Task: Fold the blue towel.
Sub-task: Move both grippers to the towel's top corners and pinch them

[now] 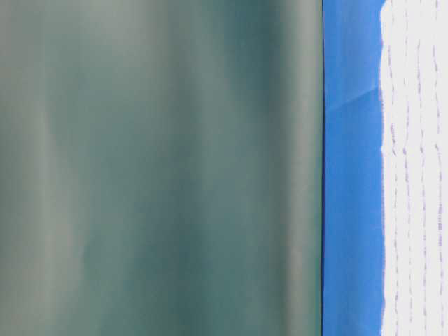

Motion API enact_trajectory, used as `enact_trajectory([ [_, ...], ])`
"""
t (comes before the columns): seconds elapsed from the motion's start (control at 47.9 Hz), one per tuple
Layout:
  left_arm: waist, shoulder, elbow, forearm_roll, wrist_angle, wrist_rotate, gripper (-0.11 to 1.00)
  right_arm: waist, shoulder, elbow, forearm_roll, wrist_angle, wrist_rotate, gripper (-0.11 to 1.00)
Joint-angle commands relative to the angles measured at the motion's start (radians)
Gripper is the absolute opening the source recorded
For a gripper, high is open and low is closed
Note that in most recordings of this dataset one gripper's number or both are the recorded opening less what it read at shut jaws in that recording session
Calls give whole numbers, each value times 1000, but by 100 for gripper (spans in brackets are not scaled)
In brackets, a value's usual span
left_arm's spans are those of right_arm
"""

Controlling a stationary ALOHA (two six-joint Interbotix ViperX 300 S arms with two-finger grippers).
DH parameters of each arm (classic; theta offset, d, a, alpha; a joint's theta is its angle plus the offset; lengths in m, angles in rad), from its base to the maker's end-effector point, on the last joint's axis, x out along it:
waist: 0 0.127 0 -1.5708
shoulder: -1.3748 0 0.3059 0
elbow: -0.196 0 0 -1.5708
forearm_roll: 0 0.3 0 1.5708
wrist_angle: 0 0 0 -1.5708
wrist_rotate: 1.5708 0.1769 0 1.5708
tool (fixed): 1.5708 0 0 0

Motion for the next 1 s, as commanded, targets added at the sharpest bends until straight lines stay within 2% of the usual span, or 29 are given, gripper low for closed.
enact_trajectory([
  [0.0,28,32,-31,-28,-5,6,0,-25,9,-31,6,-8,0,0],
  [0.146,84,52,-31,-28,-2,6,0,-106,40,-38,8,51,6,0],
  [0.23,127,80,-28,-29,23,5,0,-160,61,-35,28,74,15,0],
  [0.48,221,196,-29,-31,63,5,1,-324,164,-21,64,91,41,1],
  [0.543,256,235,-26,-31,63,5,2,-351,204,-20,71,92,48,5],
  [0.647,310,298,-18,-32,54,3,20,-397,287,-20,84,86,55,21],
  [0.856,397,474,-11,-34,6,-5,80,-466,474,-31,95,43,55,75],
  [0.898,403,514,-12,-35,-8,-5,85,-472,505,-29,95,29,55,77],
  [0.981,417,594,-11,-35,-49,-5,81,-476,571,-29,100,-14,55,73],
])
